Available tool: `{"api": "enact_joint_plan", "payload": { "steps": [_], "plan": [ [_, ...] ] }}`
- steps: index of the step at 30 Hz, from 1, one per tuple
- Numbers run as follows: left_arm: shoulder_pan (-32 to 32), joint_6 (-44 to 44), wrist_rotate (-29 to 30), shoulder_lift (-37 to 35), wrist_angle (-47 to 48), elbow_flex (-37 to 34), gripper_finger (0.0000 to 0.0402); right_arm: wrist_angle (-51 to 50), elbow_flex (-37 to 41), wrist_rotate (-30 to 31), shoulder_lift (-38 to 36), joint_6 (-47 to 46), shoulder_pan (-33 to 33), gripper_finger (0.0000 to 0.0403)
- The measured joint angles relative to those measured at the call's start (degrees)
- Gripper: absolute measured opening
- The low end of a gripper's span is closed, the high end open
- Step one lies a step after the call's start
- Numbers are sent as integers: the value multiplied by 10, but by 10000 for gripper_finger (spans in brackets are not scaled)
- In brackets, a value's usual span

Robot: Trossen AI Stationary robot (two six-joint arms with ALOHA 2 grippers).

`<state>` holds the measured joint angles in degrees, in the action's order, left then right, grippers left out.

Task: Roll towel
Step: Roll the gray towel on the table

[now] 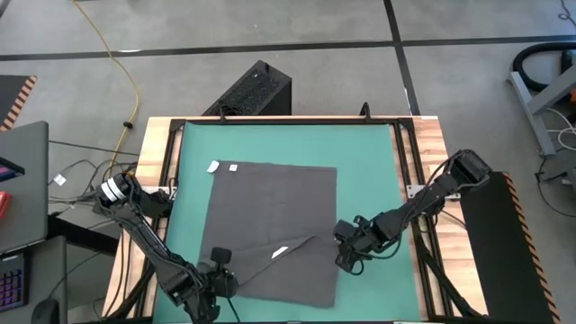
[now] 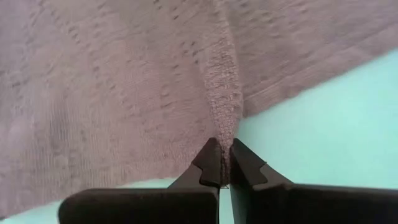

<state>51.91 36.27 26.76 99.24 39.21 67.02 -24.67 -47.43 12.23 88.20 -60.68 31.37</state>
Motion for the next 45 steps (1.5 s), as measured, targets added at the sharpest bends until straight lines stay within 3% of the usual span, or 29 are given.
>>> {"api": "enact_joint_plan", "payload": {
  "steps": [7,12,19,25,35,45],
  "plan": [
    [-3,2,35,-34,24,0,6,-10,-7,23,-38,-5,-5,23],
    [-9,12,49,-59,38,0,6,-44,-57,40,-46,39,-26,23],
    [-37,117,160,-129,143,0,5,-158,-156,91,-44,119,-90,23],
    [-92,138,219,-194,212,0,5,-225,-191,94,-44,169,-144,23],
    [-144,137,236,-262,310,0,4,-321,-235,128,-44,222,-187,23],
    [-214,105,252,-253,348,0,4,-327,-241,132,-44,271,-250,23]
  ]
}}
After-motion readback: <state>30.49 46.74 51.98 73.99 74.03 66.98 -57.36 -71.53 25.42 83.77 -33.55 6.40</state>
